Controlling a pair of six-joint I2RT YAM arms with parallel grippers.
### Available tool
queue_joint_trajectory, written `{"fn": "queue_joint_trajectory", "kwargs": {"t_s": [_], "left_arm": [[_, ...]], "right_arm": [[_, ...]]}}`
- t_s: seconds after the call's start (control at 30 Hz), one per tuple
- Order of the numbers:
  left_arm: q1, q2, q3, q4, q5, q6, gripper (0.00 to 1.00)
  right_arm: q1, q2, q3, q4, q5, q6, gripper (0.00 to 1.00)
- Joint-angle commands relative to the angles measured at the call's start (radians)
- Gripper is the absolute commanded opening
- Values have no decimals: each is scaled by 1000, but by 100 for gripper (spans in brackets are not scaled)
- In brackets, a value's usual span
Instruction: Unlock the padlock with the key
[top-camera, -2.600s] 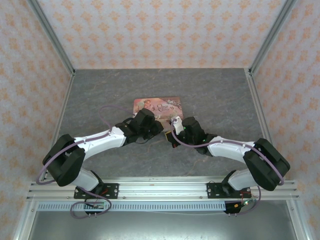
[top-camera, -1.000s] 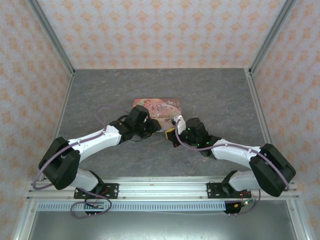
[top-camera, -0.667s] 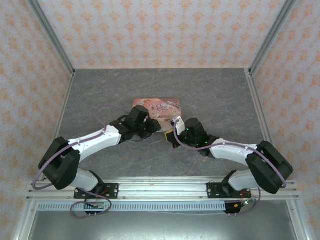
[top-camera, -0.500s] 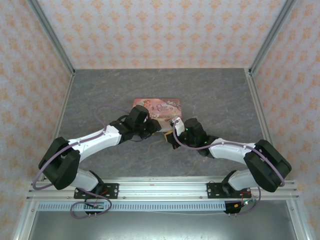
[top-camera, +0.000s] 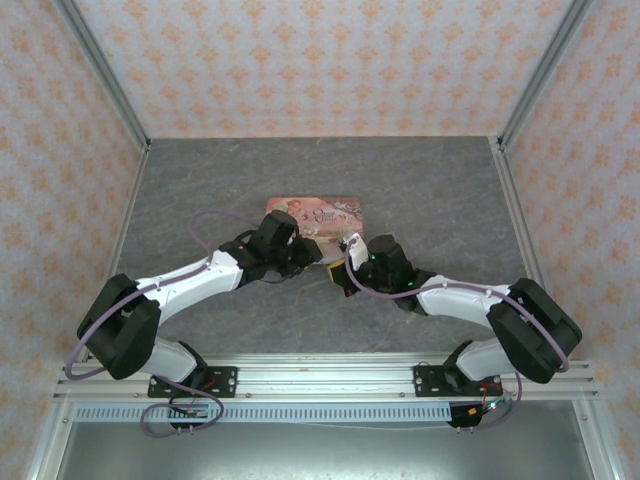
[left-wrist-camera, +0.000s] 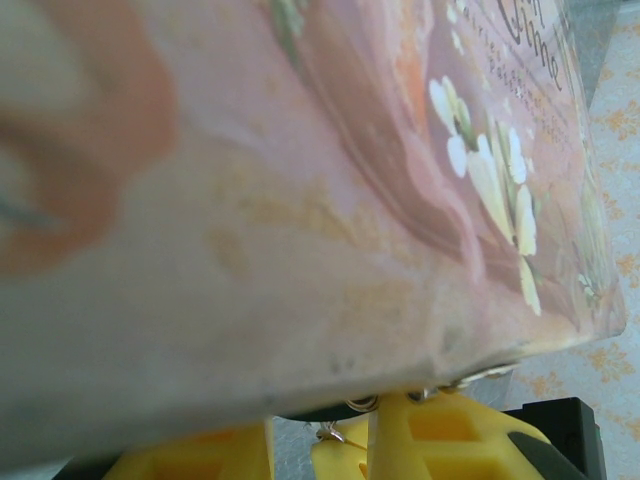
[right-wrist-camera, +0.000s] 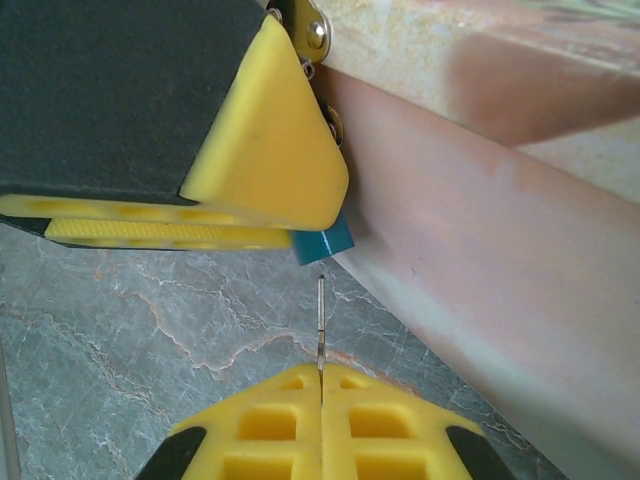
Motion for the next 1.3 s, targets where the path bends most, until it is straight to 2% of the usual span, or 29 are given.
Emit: {"fn": "queue_joint_trajectory", "kwargs": {"t_s": [0.0, 0.73, 1.27], "left_arm": [[10, -24, 31, 22, 14, -3, 24], [10, -27, 27, 36, 35, -8, 24], [10, -35, 22, 56, 62, -9, 24]], "right_arm": [[-4, -8, 37, 25, -15, -2, 0], [-6, 10, 49, 61, -20, 2, 0], [-70, 62, 76, 103, -99, 19, 0]]}}
